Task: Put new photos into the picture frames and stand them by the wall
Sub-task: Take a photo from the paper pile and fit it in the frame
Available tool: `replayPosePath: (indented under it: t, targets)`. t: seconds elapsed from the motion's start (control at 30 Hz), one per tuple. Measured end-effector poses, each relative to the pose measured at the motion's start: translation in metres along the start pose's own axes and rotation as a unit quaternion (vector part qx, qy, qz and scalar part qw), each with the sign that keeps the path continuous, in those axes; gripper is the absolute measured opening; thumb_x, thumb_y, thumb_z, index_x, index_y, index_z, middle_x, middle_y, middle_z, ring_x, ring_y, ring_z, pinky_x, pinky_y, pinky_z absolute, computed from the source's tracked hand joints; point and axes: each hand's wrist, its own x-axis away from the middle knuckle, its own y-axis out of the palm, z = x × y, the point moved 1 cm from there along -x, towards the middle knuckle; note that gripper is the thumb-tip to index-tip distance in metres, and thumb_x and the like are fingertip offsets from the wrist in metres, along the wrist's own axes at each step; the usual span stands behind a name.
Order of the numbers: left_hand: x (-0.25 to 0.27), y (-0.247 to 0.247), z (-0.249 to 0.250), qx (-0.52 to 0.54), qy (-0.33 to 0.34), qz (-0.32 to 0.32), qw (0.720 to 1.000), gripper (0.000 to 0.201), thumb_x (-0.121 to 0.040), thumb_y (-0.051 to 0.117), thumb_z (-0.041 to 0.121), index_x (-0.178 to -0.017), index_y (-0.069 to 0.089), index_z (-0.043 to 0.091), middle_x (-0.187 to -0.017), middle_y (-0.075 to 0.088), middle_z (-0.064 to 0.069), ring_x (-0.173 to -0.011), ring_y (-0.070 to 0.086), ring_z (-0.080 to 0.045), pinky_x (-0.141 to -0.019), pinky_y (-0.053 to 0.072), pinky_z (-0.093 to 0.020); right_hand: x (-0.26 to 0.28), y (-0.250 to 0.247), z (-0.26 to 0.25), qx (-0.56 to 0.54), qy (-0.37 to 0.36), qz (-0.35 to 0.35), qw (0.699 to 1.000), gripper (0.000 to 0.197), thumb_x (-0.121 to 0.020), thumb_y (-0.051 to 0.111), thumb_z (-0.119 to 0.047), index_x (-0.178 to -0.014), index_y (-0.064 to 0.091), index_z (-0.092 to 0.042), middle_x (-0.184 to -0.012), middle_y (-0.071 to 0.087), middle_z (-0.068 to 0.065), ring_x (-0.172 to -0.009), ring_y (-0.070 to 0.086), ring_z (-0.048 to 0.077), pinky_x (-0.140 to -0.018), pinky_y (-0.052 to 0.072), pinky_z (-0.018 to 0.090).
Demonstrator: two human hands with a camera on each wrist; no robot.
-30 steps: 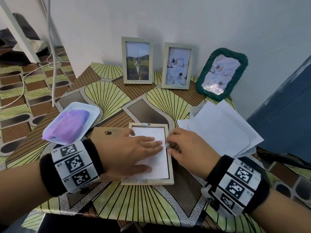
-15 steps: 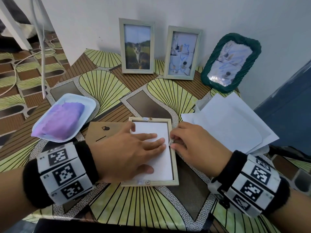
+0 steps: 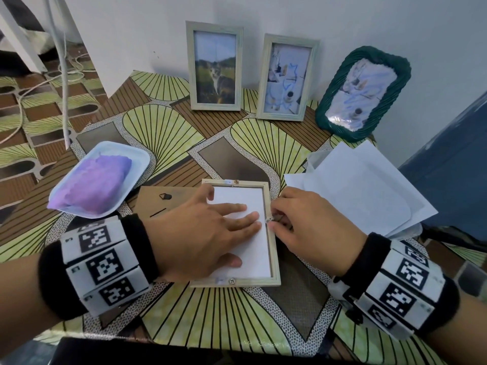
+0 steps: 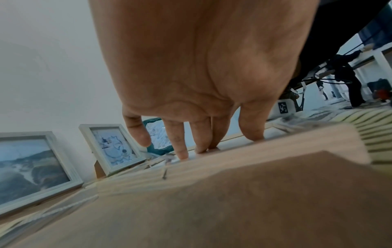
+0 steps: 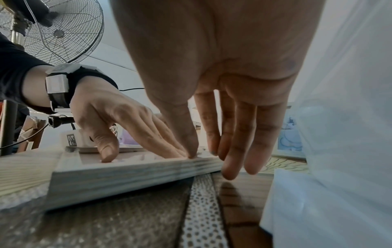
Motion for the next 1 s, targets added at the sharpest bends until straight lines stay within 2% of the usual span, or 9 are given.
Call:
replayPosePath:
  t: [0.17,0.27,0.4,0.47,0.53,0.6,0.67,0.8,1.0]
  targets:
    - [0.001,-0.006,-0.008,0.099,-0.016,-0.011,0.995,0.067,-0.099,0.031,0.06,-0.156,0.004,0.037,-0.162,0.001,0.022,-0.148,-0.001,0.002,-0.112,0.011,-0.048,0.005,0.001,-0.002,-0.006,0.001,0.013,1.0,0.017,-0.095,0.05,-0.035,-0.101,0.058,-0.021,-0.104,0.05,-0.007,-0.09,0.054,0.015,-0.077,0.048,0.031]
    - [0.012,-0.012,-0.016,0.13,-0.039,0.044,0.99,0.063,-0.098,0.035,0.059,-0.155,0.013,0.04,-0.161,0.005,0.022,-0.148,0.001,0.005,-0.113,0.014,-0.041,0.013,0.004,-0.001,-0.021,-0.018,0.017,0.999,0.033,-0.095,0.05,-0.039,-0.122,0.056,-0.023,-0.126,0.05,-0.008,-0.113,0.05,0.013,-0.091,0.049,0.032]
    - [0.044,-0.011,-0.032,0.113,-0.135,0.088,0.98,0.061,-0.094,0.038,0.061,-0.151,0.027,0.041,-0.159,0.025,0.019,-0.143,0.028,-0.002,-0.105,0.026,-0.034,0.019,0.01,0.002,0.007,-0.068,-0.022,0.997,0.057,-0.097,0.041,-0.054,-0.146,0.038,-0.025,-0.156,0.029,-0.007,-0.143,0.024,0.012,-0.117,0.026,0.031]
    - [0.063,-0.003,-0.036,0.086,-0.166,0.055,0.981,0.063,-0.094,0.037,0.063,-0.152,0.022,0.042,-0.159,0.024,0.021,-0.144,0.027,-0.004,-0.106,0.027,-0.034,0.019,0.014,0.002,0.024,-0.086,-0.039,0.995,0.063,-0.098,0.037,-0.056,-0.151,0.028,-0.025,-0.161,0.019,-0.007,-0.148,0.011,0.01,-0.12,0.009,0.023]
    - [0.078,0.008,-0.034,0.051,-0.172,-0.004,0.984,0.07,-0.093,0.032,0.069,-0.154,0.011,0.041,-0.162,0.015,0.017,-0.148,0.016,-0.007,-0.11,0.027,-0.035,0.018,0.018,0.001,0.035,-0.094,-0.062,0.993,0.066,-0.098,0.035,-0.057,-0.154,0.02,-0.025,-0.163,0.008,-0.007,-0.149,0.001,0.009,-0.119,0.002,0.023]
    - [0.089,0.019,-0.031,0.036,-0.172,-0.043,0.984,0.077,-0.091,0.025,0.074,-0.155,0.002,0.037,-0.165,0.002,0.012,-0.15,0.005,-0.007,-0.111,0.028,-0.036,0.017,0.02,0.001,0.046,-0.095,-0.08,0.991,0.068,-0.098,0.034,-0.057,-0.155,0.014,-0.026,-0.164,0.001,-0.007,-0.15,-0.004,0.009,-0.119,0.002,0.026]
    - [0.096,0.023,-0.03,0.047,-0.176,-0.042,0.982,0.078,-0.09,0.023,0.075,-0.155,0.001,0.038,-0.165,-0.004,0.012,-0.15,0.001,-0.004,-0.111,0.028,-0.036,0.016,0.021,0.0,0.05,-0.087,-0.082,0.992,0.068,-0.097,0.035,-0.058,-0.154,0.016,-0.026,-0.164,0.001,-0.007,-0.15,-0.003,0.009,-0.12,0.009,0.029]
    - [0.105,0.024,-0.029,0.071,-0.181,-0.024,0.981,0.078,-0.087,0.029,0.079,-0.154,0.013,0.041,-0.164,0.005,0.015,-0.149,0.008,-0.003,-0.11,0.029,-0.036,0.016,0.019,-0.001,0.061,-0.063,-0.092,0.992,0.067,-0.096,0.038,-0.059,-0.153,0.018,-0.03,-0.163,0.005,-0.009,-0.15,0.002,0.009,-0.117,0.027,0.039]
    - [0.115,0.028,-0.02,0.077,-0.174,-0.012,0.982,0.073,-0.086,0.033,0.079,-0.148,0.027,0.042,-0.162,0.018,0.013,-0.147,0.017,-0.008,-0.104,0.035,-0.038,0.023,0.019,-0.001,0.068,-0.064,-0.09,0.992,0.065,-0.096,0.042,-0.055,-0.151,0.023,-0.028,-0.163,0.01,-0.007,-0.15,0.004,0.01,-0.116,0.028,0.038]
